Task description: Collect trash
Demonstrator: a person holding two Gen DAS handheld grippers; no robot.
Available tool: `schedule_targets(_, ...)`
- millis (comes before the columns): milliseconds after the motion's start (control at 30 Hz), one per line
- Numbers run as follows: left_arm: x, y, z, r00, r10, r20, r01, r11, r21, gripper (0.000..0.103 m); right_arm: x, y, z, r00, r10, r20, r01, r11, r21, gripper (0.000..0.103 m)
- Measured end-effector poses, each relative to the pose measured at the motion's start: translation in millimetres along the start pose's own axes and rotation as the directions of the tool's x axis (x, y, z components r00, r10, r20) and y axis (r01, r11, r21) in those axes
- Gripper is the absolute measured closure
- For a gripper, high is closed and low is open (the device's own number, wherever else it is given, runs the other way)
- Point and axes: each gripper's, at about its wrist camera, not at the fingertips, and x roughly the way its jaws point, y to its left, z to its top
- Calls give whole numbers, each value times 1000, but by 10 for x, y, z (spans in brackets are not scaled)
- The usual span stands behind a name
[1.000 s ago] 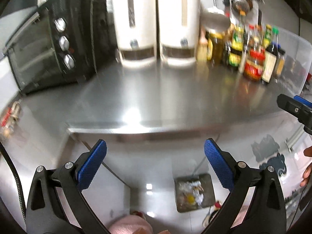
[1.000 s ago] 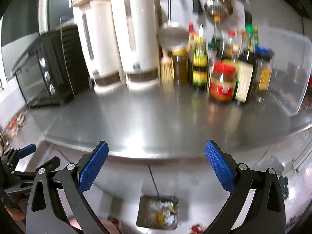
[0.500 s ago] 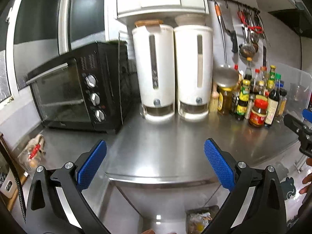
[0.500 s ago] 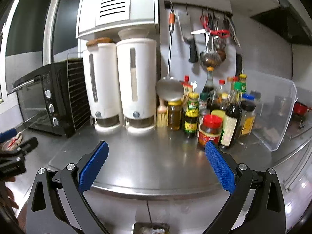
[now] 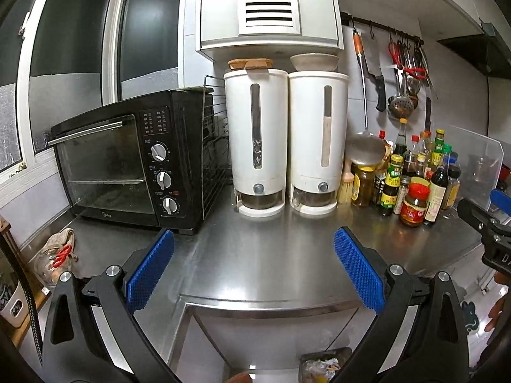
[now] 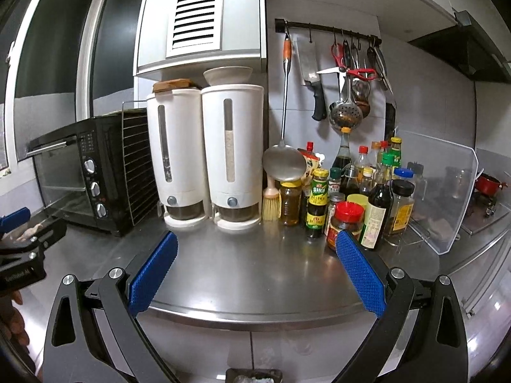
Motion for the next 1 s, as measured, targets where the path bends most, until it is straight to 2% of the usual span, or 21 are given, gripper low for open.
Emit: schedule_targets(1000, -14, 96, 17, 1000, 1, 2, -1, 1000, -10, 8, -71, 54, 56, 1000, -8, 11, 8, 1000, 10, 3)
